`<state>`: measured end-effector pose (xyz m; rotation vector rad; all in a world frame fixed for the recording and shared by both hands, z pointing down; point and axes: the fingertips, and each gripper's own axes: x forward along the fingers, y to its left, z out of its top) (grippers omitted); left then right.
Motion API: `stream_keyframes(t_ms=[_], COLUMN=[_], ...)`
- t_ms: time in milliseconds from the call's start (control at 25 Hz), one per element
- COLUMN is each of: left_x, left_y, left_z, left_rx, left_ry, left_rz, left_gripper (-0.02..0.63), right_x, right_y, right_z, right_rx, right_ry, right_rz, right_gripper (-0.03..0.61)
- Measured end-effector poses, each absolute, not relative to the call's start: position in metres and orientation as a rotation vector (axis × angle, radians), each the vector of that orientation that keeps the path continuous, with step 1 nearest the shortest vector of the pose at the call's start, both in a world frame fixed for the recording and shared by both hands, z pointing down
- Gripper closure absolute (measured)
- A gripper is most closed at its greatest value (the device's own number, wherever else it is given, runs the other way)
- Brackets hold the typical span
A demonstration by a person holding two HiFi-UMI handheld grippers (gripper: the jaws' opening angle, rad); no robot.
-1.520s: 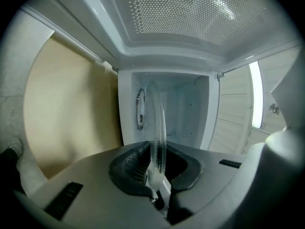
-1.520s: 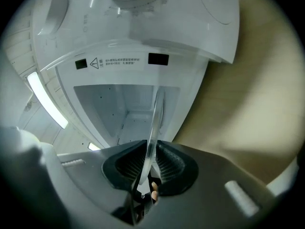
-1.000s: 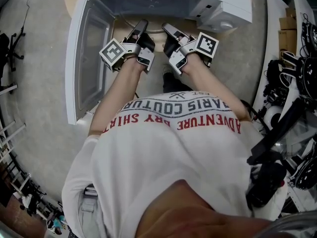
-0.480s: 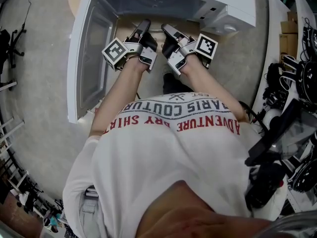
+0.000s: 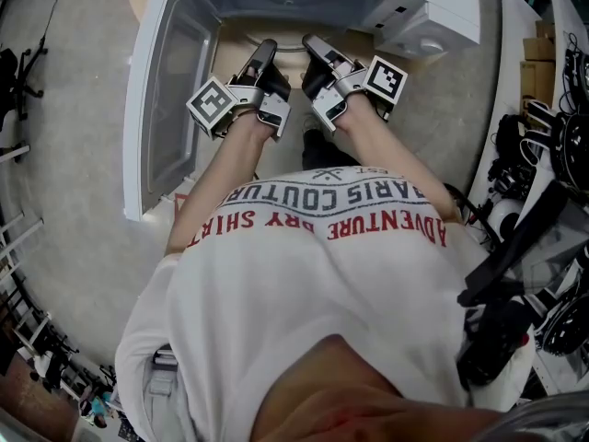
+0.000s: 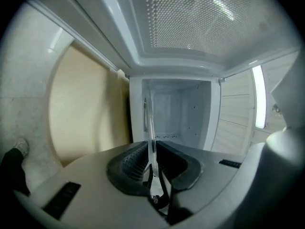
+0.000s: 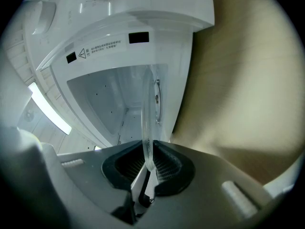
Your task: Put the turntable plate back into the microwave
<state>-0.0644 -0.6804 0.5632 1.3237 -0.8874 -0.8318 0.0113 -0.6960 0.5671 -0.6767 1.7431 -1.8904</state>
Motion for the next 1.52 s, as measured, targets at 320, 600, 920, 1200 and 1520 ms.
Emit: stream_keyframes(t_ms=[320,600,920,1200,1520], left_x=[-0.060,-0.062,-0.067,-0.066,-0.066], left_y=[-0.678,-0.680,-0.707,-0.719,-0.734], left_z=[0.565,0.568,0.562,0.566,0.574], left_rx=[1.318,1.283,1.324,1.292,1.298], left_ry=[-0.917,-0.892,-0.905,-0.913,-0.953], left_rz=[-0.807,-0.862,-0.869,-0.873,-0.813], left_gripper=[0.578,0.580,0.578,0.580,0.581], right_x=[0.016,0.014,0.015,0.014,0.011], right_y=[-0.698,-0.698,-0.707,-0.710,-0.713], right_z=[0.565,0.567,0.557,0.556,0.558], right_rx=[-0.680,-0.678,-0.636,-0.645,-0.650], right_ry=[1.740,1.740,1.749,1.759,1.768], right_rz=[-1.891,-1.885,-1.851,-1.851,-1.855], right_gripper=[0.539,0.540,0.540,0.543,0.549])
